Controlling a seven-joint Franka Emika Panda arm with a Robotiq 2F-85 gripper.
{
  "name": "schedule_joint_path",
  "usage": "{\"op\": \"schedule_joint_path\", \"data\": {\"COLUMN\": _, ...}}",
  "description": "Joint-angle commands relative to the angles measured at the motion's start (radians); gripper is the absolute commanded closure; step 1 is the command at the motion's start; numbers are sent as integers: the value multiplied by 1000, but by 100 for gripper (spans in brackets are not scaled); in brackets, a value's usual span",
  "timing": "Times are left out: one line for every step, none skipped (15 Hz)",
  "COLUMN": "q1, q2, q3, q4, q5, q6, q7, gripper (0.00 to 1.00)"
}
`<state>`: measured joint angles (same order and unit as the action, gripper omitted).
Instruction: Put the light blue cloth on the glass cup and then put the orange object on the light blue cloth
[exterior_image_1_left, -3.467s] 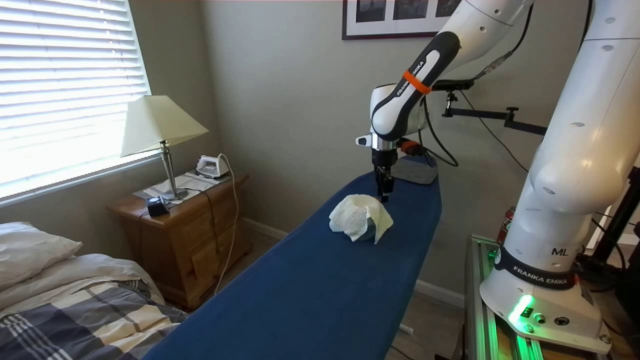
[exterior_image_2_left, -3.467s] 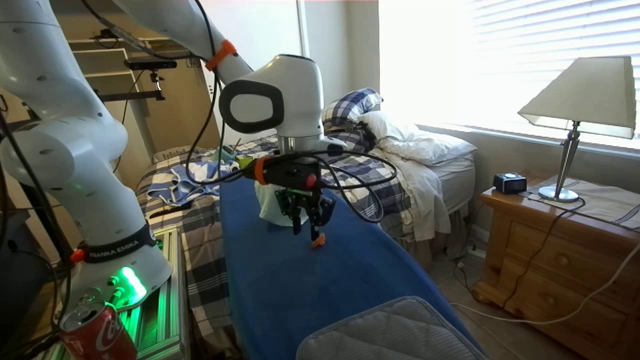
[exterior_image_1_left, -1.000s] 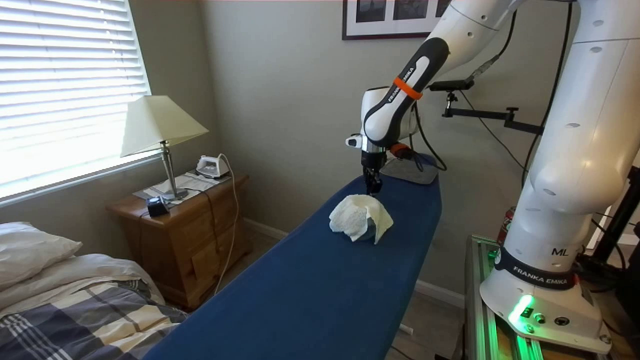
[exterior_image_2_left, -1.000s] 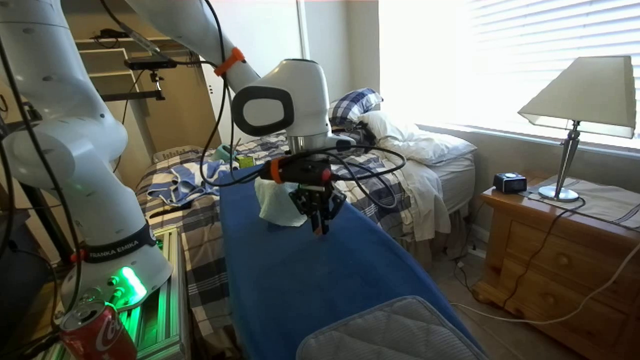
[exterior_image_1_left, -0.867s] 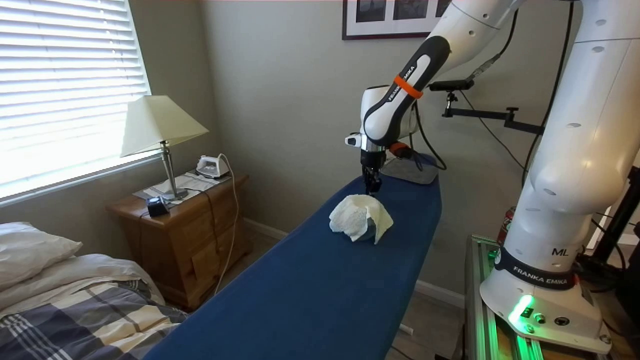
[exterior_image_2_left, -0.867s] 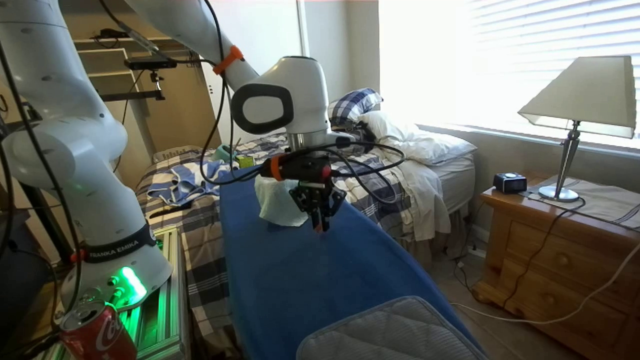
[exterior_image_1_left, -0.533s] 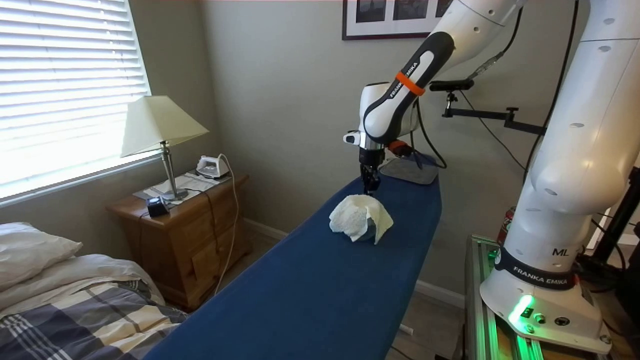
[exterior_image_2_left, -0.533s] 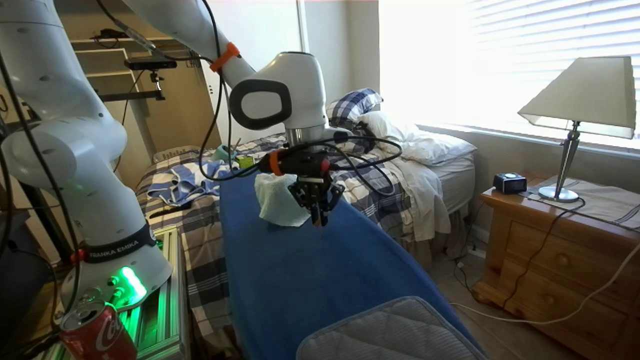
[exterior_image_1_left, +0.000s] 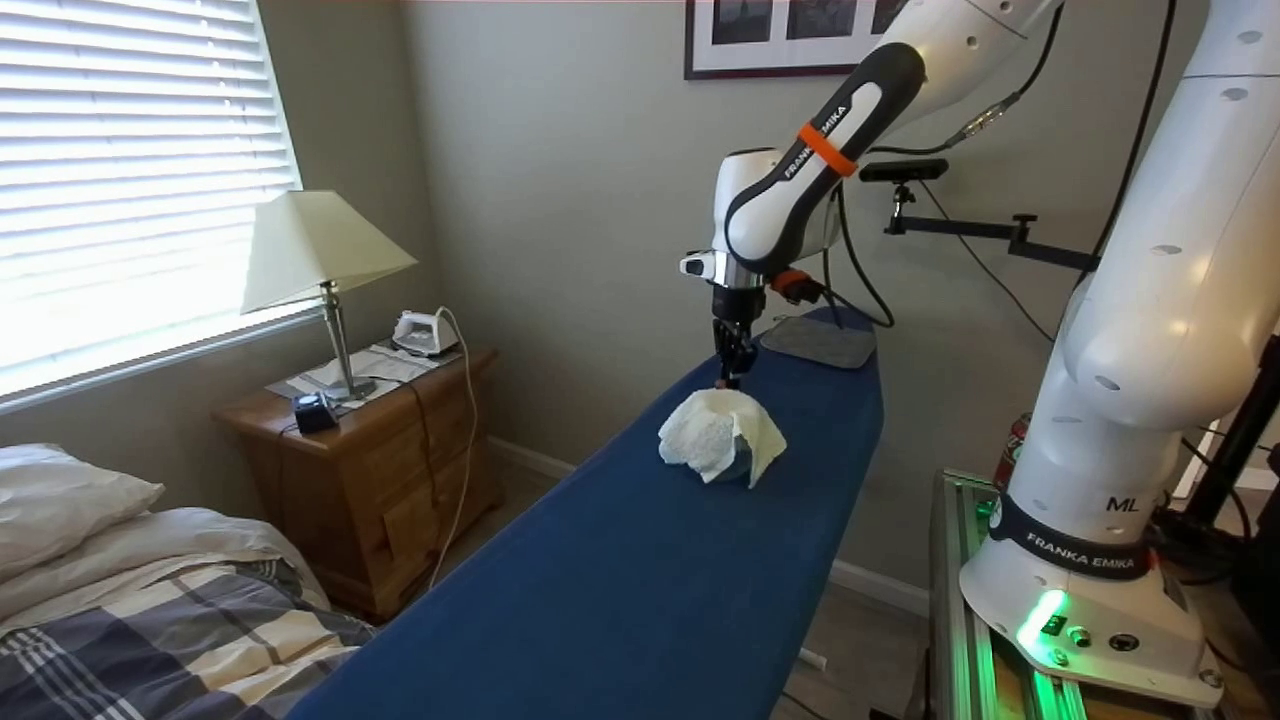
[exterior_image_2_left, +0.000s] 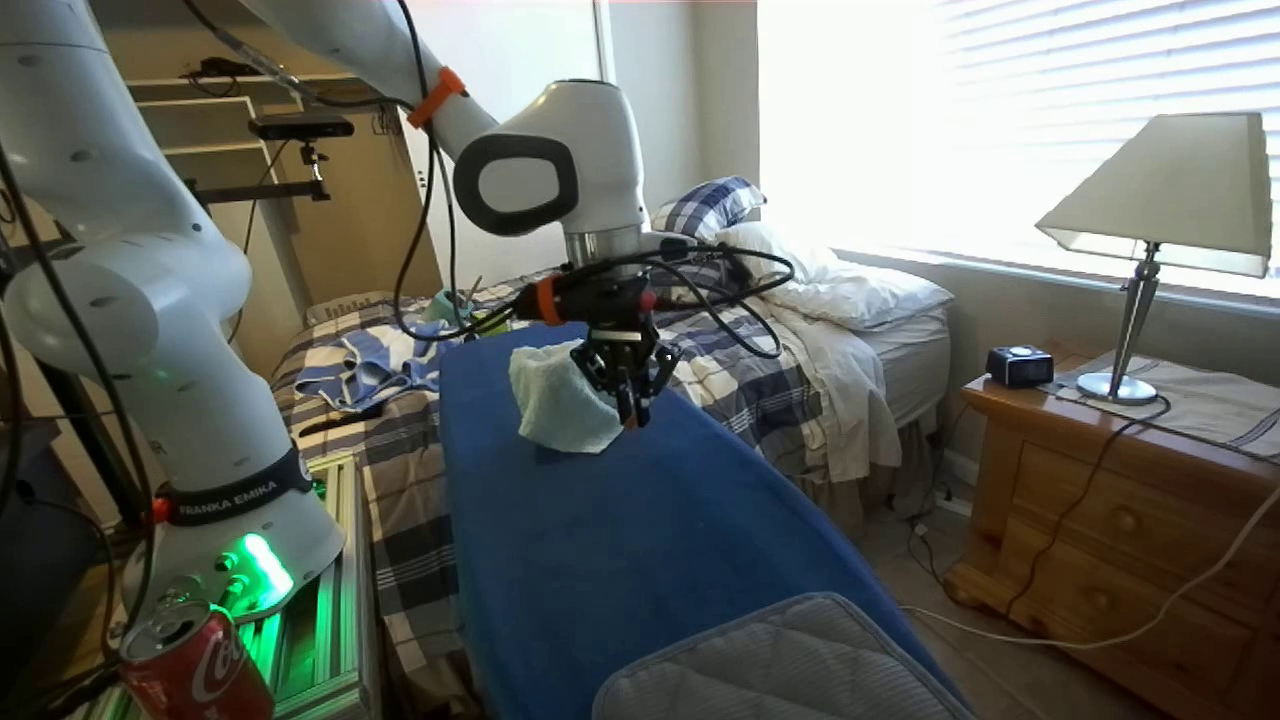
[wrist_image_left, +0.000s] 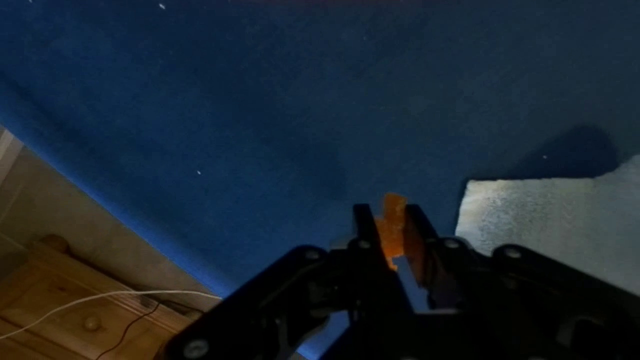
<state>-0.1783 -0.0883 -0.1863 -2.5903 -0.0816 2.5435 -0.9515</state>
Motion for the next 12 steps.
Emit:
{"op": "schedule_joint_path", "data": {"q1": 21, "q2": -79, "q3": 3, "q4": -32, "q5": -8, "q6": -41, "q7": -15, "gripper": 80}}
{"op": "schedule_joint_path", "data": {"q1": 27, "q2": -92, "q3": 5, "q4": -35, "q5": -10, "q6": -47, "q7": -17, "gripper": 80}}
{"op": "schedule_joint_path", "data": {"q1": 33, "q2": -102, "q3": 7, "q4": -36, "q5": -9, "q6": -54, "q7": -18, "gripper": 80}}
{"op": "schedule_joint_path", "data": {"q1": 40, "q2": -112, "q3": 9, "q4": -37, "q5": -10, "q6": -63, "q7": -18, "gripper": 80}}
{"op": "schedule_joint_path", "data": {"q1": 46, "q2": -122, "q3": 11, "q4": -38, "q5": -9, "q6": -72, "q7": -19, "gripper": 80}}
{"op": "schedule_joint_path", "data": {"q1": 53, "q2": -132, "q3": 12, "q4": -41, "q5": -7, "q6": -79, "q7": -20, "gripper": 79}}
{"op": "schedule_joint_path", "data": {"q1": 59, "q2": -143, "q3": 14, "q4": -45, "q5": -6, "q6": -86, "q7": -21, "gripper": 80}}
{"op": "schedule_joint_path", "data": {"q1": 66, "q2": -154, "q3": 16, "q4": -50, "q5": -6, "q6": -93, "q7": -22, "gripper": 80}}
{"op": "schedule_joint_path", "data": {"q1": 73, "q2": -165, "q3": 16, "q4": -54, "q5": -5, "q6": -101, "q7": -25, "gripper": 80}}
{"op": "schedule_joint_path", "data": {"q1": 79, "q2": -177, "q3": 18, "q4": -58, "q5": -6, "q6": -108, "q7": -26, "gripper": 80}}
{"op": "schedule_joint_path", "data": {"q1": 86, "q2": -188, "q3": 19, "q4": -58, "q5": -3, "q6": -121, "q7": -28, "gripper": 80}}
{"op": "schedule_joint_path", "data": {"q1": 92, "q2": -199, "q3": 20, "q4": -59, "q5": -3, "q6": -128, "q7": -30, "gripper": 81}}
